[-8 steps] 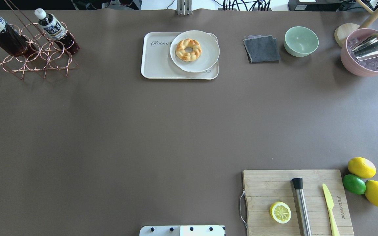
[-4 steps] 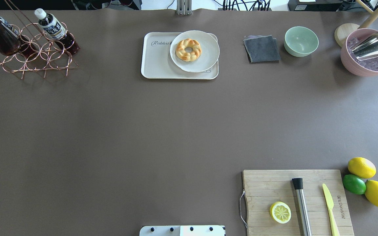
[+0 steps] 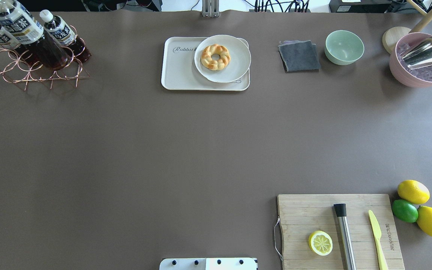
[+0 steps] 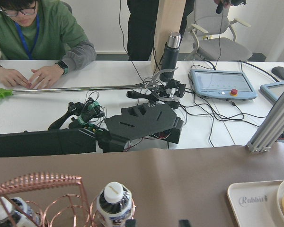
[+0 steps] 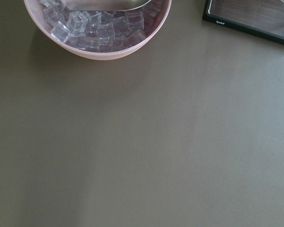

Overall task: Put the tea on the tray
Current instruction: 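Lift the tea bottle out of the rack with the left gripper toward the tray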

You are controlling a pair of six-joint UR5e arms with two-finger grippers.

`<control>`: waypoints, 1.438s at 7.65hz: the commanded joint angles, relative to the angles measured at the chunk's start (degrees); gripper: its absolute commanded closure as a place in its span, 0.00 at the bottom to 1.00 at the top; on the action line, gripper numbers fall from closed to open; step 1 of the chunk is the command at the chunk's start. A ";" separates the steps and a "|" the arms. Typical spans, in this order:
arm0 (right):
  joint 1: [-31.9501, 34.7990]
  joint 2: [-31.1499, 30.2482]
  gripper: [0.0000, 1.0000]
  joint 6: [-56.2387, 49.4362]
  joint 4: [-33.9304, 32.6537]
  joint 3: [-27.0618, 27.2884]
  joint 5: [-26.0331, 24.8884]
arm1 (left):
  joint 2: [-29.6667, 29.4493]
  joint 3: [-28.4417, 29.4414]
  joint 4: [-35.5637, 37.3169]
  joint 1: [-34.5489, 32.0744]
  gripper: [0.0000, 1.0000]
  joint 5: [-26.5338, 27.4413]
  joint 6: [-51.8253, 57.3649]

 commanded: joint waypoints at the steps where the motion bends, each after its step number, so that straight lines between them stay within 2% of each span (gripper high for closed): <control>1: -0.03 0.00 0.00 0.10 -0.05 -0.04 0.00 | -10.03 -0.83 3.73 13.03 1.00 3.46 -2.57; 3: 0.06 0.09 0.00 0.18 0.04 -0.12 0.00 | -14.87 0.13 3.73 28.03 1.00 20.00 0.81; 4: 0.06 0.09 0.00 0.19 0.04 -0.04 0.00 | -18.03 1.18 3.82 33.94 1.00 26.36 5.02; 6: -0.02 0.09 0.00 0.36 -0.05 -0.13 0.08 | -19.99 3.38 3.82 37.42 1.00 29.22 5.85; 8: 0.06 0.00 0.00 0.36 -0.05 -0.21 0.08 | -21.99 6.45 3.91 46.70 1.00 42.61 8.64; 11: 0.06 0.00 0.00 0.45 -0.05 -0.21 0.17 | -23.16 10.06 4.61 47.19 1.00 44.00 9.90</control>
